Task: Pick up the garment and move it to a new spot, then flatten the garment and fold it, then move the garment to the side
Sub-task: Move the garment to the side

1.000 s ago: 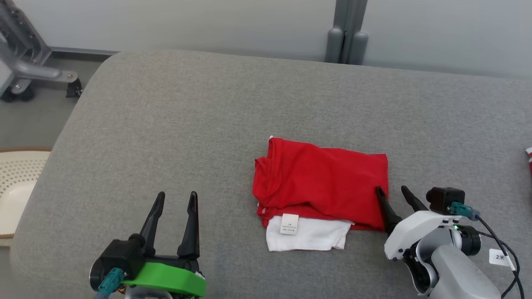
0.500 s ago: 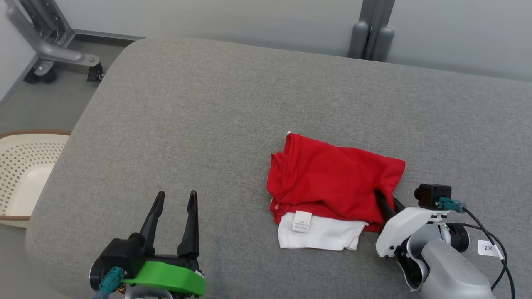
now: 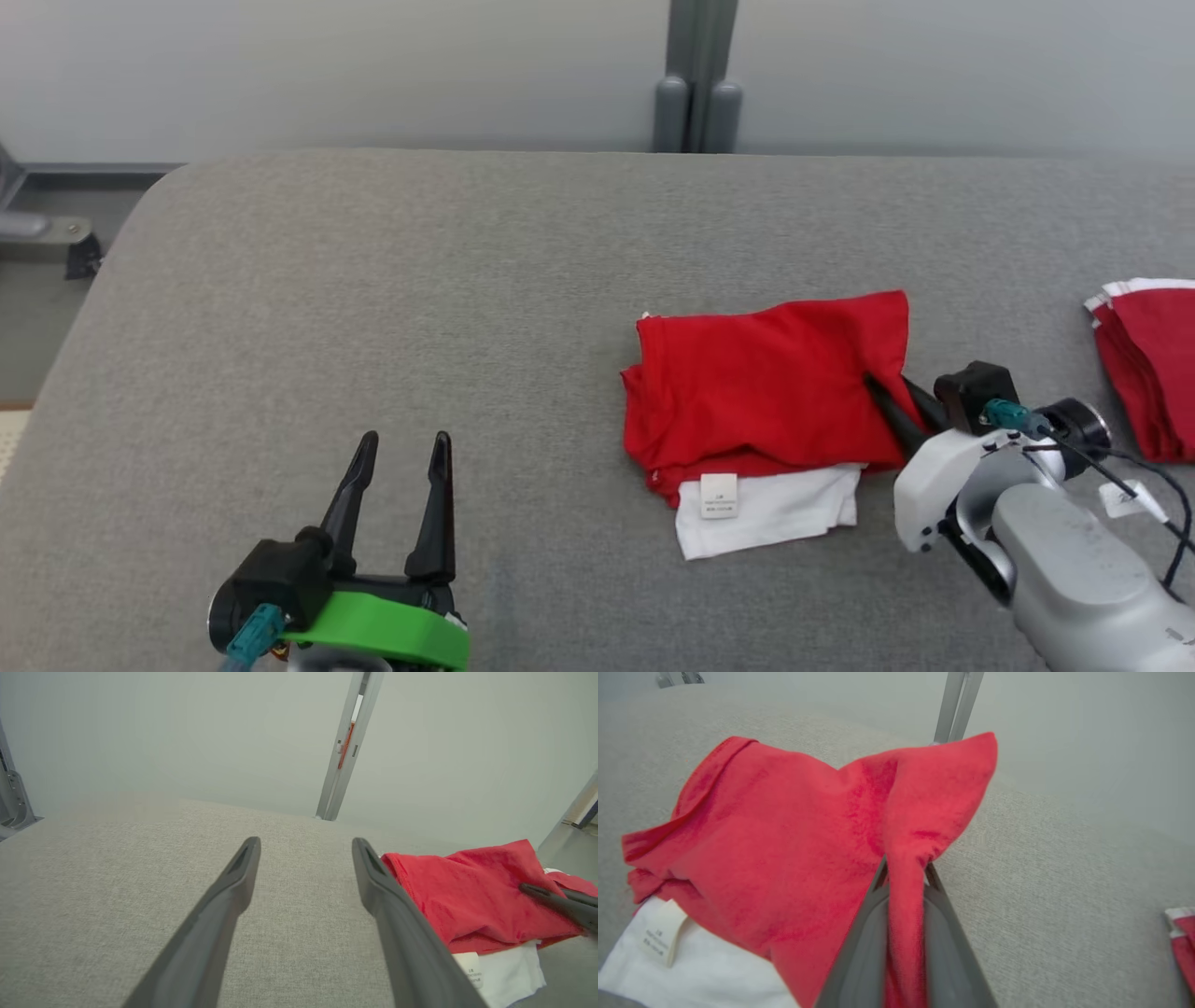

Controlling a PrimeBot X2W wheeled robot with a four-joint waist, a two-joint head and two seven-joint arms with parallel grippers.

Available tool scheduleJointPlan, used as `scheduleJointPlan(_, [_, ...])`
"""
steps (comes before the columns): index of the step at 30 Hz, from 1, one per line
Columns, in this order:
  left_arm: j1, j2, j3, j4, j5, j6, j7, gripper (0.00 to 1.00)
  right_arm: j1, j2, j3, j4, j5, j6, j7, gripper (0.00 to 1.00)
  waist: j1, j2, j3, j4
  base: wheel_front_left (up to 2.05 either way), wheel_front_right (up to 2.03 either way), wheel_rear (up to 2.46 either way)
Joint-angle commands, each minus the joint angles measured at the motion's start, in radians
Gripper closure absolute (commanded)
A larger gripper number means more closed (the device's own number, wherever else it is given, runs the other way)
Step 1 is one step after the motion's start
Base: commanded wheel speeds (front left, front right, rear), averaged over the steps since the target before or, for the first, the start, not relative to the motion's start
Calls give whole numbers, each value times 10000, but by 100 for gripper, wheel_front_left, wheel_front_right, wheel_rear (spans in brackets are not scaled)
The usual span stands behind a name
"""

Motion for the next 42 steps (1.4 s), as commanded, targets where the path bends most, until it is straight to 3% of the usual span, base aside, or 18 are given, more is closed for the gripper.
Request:
scheduleJointPlan(1, [-209,21,-83,-113,-58,16,3,0,-217,-319,151,-219,-158,-18,-45,100,0,0,45,-1101,0,0,0])
scheduleJointPlan(12, [-1297,27,-914,-334,66,130,3,0,-1449,-2761,957,-1086,-190,-18,123,100,0,0,1329,-2722,0,0,0])
scheduleJointPlan(18, [-1706,31,-1026,-248,259,66,3,0,-2129,-3850,992,-604,-54,-18,121,100,0,0,1950,-2890,0,0,0])
scheduleJointPlan(24, [-1966,35,-1000,-190,560,10,3,0,-2666,-4512,708,254,19,-18,34,100,0,0,2565,-2679,0,0,0])
scheduleJointPlan(30, [-2181,35,-846,-234,809,-45,4,0,-3130,-4772,73,1199,131,-18,-36,100,0,0,3232,-2401,0,0,0])
scheduleJointPlan(40, [-2382,33,-849,-247,900,-107,2,0,-3533,-4329,-622,2406,264,-18,-45,100,0,0,3755,-2142,0,0,0])
scheduleJointPlan(41, [-2377,33,-864,-229,869,-102,2,0,-3590,-4324,-649,2479,212,-18,-45,90,0,0,3734,-2114,0,0,0])
scheduleJointPlan(42, [-2376,33,-872,-215,844,-88,2,0,-3615,-4311,-697,2558,195,-18,-45,16,0,0,3701,-2095,0,0,0])
